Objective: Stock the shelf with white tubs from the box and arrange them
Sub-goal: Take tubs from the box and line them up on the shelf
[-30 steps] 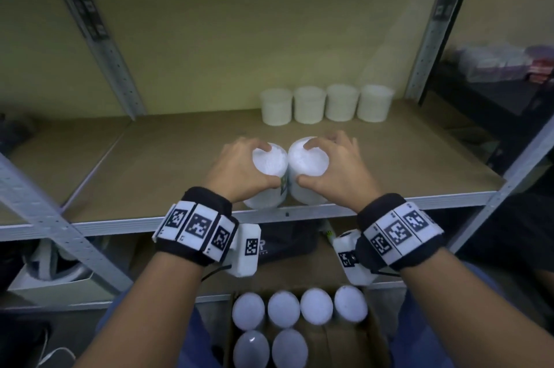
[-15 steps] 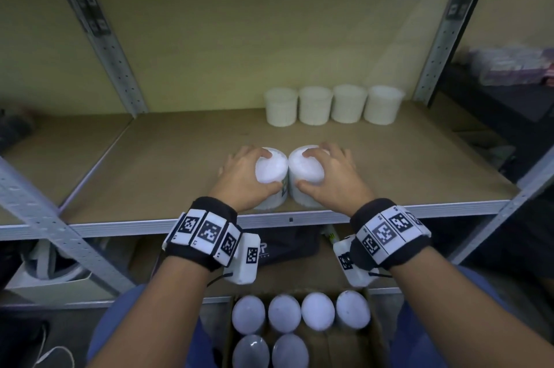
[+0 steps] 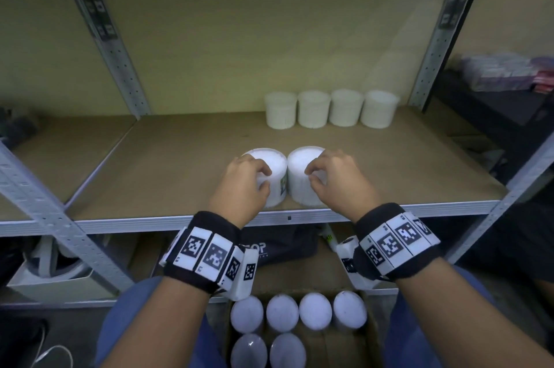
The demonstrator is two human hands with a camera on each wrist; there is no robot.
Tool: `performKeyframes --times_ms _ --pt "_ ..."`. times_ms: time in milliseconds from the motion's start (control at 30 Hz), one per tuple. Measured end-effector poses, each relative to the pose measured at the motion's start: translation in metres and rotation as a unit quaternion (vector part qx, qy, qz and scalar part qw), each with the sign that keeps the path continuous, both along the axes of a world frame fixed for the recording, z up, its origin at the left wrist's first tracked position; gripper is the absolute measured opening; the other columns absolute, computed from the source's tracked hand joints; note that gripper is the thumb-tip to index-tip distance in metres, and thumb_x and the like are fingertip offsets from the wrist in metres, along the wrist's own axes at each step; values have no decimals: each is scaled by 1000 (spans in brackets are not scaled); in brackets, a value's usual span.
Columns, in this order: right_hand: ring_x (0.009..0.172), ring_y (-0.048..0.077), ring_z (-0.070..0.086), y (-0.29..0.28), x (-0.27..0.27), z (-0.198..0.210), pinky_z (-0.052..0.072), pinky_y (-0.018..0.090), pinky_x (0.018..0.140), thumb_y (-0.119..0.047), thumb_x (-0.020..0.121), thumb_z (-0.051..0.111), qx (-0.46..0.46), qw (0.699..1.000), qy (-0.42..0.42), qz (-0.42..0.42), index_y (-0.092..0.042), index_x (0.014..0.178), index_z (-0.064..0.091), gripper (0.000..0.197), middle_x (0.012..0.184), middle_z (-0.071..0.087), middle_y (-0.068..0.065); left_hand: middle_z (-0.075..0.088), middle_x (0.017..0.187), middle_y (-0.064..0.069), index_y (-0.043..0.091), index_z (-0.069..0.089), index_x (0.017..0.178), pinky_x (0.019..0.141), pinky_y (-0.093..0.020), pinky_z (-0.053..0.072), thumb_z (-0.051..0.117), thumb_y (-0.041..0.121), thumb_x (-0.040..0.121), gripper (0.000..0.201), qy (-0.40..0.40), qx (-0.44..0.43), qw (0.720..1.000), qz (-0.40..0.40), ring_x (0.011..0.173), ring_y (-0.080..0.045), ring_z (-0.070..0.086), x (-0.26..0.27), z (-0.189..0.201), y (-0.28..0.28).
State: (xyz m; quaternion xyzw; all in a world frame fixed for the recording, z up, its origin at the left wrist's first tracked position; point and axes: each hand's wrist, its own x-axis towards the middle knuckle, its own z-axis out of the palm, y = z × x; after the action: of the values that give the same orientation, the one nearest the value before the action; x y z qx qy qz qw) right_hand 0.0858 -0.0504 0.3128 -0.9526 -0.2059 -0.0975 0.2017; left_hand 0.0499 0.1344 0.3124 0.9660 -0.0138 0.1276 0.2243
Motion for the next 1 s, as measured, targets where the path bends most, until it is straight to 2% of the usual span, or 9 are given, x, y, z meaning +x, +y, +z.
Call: performKeyframes --times_ms 200,367,500,633,867,1000 --pt "113 19 56 -3 6 0 43 30 100 -17 89 59 22 1000 13 11 -16 103 74 20 113 68 1 64 113 0 16 70 103 97 -31 45 59 13 86 21 -22 -17 1000 11 112 -18 55 4 -3 -1" --pt "110 17 60 1 13 1 45 27 98 -16 90 60 32 999 19 29 -15 104 74 20 113 69 1 64 114 0 17 71 103 99 -32 45 59 14 87 20 -23 -30 999 22 114 -18 55 9 -5 3" --pt "111 17 60 9 24 -1 42 23 98 -14 90 60 39 998 18 37 -14 104 74 20 114 69 2 64 117 0 18 71 104 99 -29 44 59 14 88 20 -28 -37 998 37 116 -17 54 15 -6 10" --pt "112 18 60 24 37 1 44 27 98 -13 92 57 34 998 24 49 -12 107 72 22 117 68 3 65 118 -2 17 71 104 96 -25 41 60 14 89 19 -29 -41 997 56 115 -18 55 24 -6 22" --pt "112 22 60 63 75 -1 44 26 95 -12 93 54 17 997 32 71 -10 113 69 25 120 66 8 66 118 -7 16 72 103 89 -23 43 61 12 89 18 -17 -49 995 87 110 -21 61 55 -7 54" --pt "110 23 61 87 99 -1 45 25 93 -10 94 53 10 996 25 82 -8 113 69 26 119 66 10 65 120 -10 13 72 103 92 -26 45 60 9 88 19 -16 -58 993 105 110 -24 62 77 -8 71"
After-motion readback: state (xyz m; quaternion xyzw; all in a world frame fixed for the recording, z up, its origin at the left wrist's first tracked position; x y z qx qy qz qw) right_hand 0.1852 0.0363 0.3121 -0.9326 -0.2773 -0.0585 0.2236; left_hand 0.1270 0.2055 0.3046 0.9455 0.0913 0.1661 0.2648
